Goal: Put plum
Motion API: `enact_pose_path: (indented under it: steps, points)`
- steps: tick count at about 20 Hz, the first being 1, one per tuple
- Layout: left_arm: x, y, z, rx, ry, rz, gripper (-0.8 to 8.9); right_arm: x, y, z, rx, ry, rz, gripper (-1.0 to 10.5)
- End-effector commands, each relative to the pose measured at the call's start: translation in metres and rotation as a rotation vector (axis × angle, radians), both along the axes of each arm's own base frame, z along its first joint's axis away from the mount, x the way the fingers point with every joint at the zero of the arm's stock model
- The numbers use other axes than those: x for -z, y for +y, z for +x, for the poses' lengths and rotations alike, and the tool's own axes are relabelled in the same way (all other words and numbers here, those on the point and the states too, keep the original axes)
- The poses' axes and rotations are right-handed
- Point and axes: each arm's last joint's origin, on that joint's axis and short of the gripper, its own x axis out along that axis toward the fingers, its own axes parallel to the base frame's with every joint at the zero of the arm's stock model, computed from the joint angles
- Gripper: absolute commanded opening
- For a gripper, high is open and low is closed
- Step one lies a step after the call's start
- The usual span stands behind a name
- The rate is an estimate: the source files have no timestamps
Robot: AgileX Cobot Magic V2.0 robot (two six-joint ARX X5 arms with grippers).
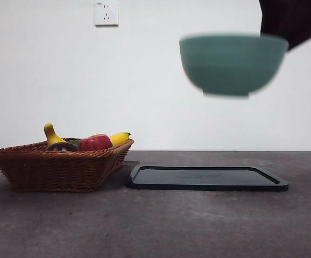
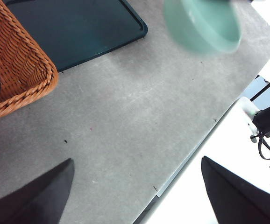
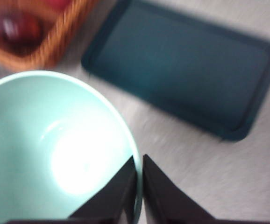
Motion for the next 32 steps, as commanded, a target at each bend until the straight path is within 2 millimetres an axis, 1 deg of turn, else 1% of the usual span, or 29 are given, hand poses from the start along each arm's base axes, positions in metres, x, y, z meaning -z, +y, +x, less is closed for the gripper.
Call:
enact_pose_path:
  steps: [1, 4, 7, 11, 14, 23, 25, 26, 28, 29, 32]
  points:
    - [-0.003, -0.001, 0.001, 0.013, -0.017, 0.0, 4.32, 0.021, 0.01, 0.0, -0.024, 0.009, 0.004, 0.1]
    - [-0.003, -0.001, 0.001, 0.013, -0.016, 0.0, 4.32, 0.05, 0.021, -0.001, -0.029, 0.016, 0.036, 0.1]
    - [-0.003, -0.001, 0.001, 0.013, -0.017, 0.0, 4.32, 0.072, 0.029, 0.001, -0.034, 0.057, 0.029, 0.1]
    - [-0.003, -0.001, 0.001, 0.013, -0.017, 0.0, 4.32, 0.094, 0.042, 0.008, -0.057, 0.109, -0.015, 0.1]
    - [-0.003, -0.001, 0.001, 0.013, -0.016, 0.0, 4.32, 0.107, 0.048, 0.012, -0.045, 0.131, -0.07, 0.1]
    - [-0.003, -0.001, 0.001, 0.013, -0.016, 0.0, 4.32, 0.116, 0.049, 0.013, -0.045, 0.166, -0.092, 0.1]
    - [-0.003, -0.001, 0.001, 0.013, -0.017, 0.0, 4.32, 0.116, 0.049, 0.013, -0.046, 0.167, -0.092, 0.3]
    - [-0.003, -0.001, 0.001, 0.013, -0.017, 0.0, 4.32, 0.116, 0.05, 0.013, -0.046, 0.167, -0.092, 0.7]
    - [-0.003, -0.001, 0.001, 0.013, -0.017, 0.0, 4.32, 0.116, 0.05, 0.013, -0.04, 0.17, -0.09, 2.2]
    - [-0.003, -0.001, 0.001, 0.013, -0.016, 0.0, 4.32, 0.116, 0.05, 0.013, -0.04, 0.17, -0.089, 2.5]
    - [-0.003, -0.001, 0.001, 0.013, -0.016, 0.0, 4.32, 0.114, 0.05, 0.014, -0.035, 0.164, -0.084, 2.9]
